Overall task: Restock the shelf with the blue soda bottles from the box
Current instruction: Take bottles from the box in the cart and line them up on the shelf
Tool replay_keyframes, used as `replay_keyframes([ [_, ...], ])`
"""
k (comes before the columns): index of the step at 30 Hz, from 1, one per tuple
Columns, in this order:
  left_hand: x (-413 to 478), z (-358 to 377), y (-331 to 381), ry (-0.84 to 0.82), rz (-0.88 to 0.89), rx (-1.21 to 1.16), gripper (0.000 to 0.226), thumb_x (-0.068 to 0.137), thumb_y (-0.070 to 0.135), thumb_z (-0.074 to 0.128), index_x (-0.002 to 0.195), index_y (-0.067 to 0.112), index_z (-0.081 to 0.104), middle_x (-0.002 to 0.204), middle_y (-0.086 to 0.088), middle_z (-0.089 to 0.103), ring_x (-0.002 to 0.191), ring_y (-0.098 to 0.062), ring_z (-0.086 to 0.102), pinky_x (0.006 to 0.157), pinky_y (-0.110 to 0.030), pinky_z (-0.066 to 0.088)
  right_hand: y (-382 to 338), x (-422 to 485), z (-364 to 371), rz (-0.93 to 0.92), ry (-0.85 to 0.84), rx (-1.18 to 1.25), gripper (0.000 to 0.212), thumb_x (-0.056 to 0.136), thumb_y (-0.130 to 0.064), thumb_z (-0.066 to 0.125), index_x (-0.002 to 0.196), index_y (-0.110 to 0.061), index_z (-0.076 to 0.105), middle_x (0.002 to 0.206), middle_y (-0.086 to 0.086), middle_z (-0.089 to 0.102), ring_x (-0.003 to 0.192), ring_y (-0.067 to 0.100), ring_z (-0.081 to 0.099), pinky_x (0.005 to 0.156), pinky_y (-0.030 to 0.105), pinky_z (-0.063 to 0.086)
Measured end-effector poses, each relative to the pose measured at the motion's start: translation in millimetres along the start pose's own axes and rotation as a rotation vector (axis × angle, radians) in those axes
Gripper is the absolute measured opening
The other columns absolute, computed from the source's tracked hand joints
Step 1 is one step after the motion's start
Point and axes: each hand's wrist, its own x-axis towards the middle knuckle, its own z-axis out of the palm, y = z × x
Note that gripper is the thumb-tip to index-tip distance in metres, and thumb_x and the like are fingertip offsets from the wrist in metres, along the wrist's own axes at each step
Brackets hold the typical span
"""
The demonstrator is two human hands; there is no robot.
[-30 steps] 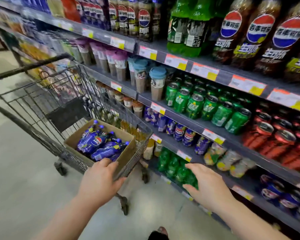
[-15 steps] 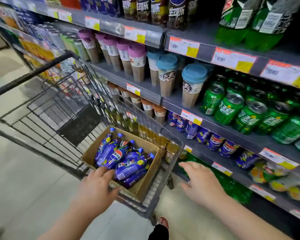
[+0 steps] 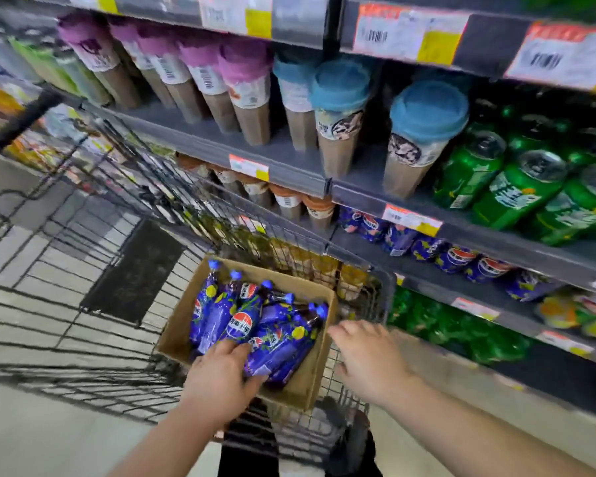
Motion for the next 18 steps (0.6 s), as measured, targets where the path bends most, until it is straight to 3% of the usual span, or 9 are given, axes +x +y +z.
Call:
replay_keyframes([
  [3, 29.6, 4.8, -21.6, -0.049, 0.057, 0.043, 0.076, 0.071, 0.065, 0.036, 0.136, 0.027, 0.041, 0.138, -0.001, 0.044, 0.126, -0.022, 0.043, 0.101, -0.034, 0.038, -15.9, 22.1, 19.3, 0.107, -0.038, 0.062, 0.054, 0.086, -0.034, 0.052, 0.135, -0.02, 0.036, 0.137, 0.007, 0.043, 0.127, 0.031, 0.04, 0.105, 0.044, 0.032],
  [10, 107.7, 14.1, -95.5, -0.162, 0.184, 0.141, 0.068, 0.082, 0.056, 0.05, 0.139, 0.024, 0.032, 0.145, 0.001, 0.034, 0.13, -0.02, 0.038, 0.104, -0.034, 0.037, -61.9, 85.7, 74.4, 0.429, -0.137, 0.416, 0.052, 0.085, -0.033, 0.055, 0.133, -0.022, 0.039, 0.136, 0.005, 0.047, 0.124, 0.026, 0.046, 0.1, 0.036, 0.043],
  [15, 154.8, 25.7, -135.2, -0.24, 0.172, 0.159, 0.073, 0.082, 0.056, 0.051, 0.142, 0.022, 0.027, 0.149, -0.002, 0.029, 0.131, -0.024, 0.037, 0.107, -0.04, 0.035, -79.0, 130.4, 113.5, 0.64, -0.152, 0.616, 0.054, 0.084, -0.035, 0.057, 0.132, -0.02, 0.038, 0.132, 0.008, 0.048, 0.12, 0.028, 0.05, 0.097, 0.038, 0.045],
  [18, 173.3, 42.7, -144.3, -0.313, 0.105, 0.051, 0.076, 0.08, 0.054, 0.056, 0.143, 0.023, 0.026, 0.151, -0.004, 0.026, 0.133, -0.026, 0.035, 0.109, -0.041, 0.033, -83.9, 149.8, 135.3, 0.796, -0.132, 0.784, 0.066, 0.081, -0.04, 0.063, 0.135, -0.017, 0.033, 0.132, 0.009, 0.049, 0.118, 0.029, 0.053, 0.096, 0.037, 0.044],
])
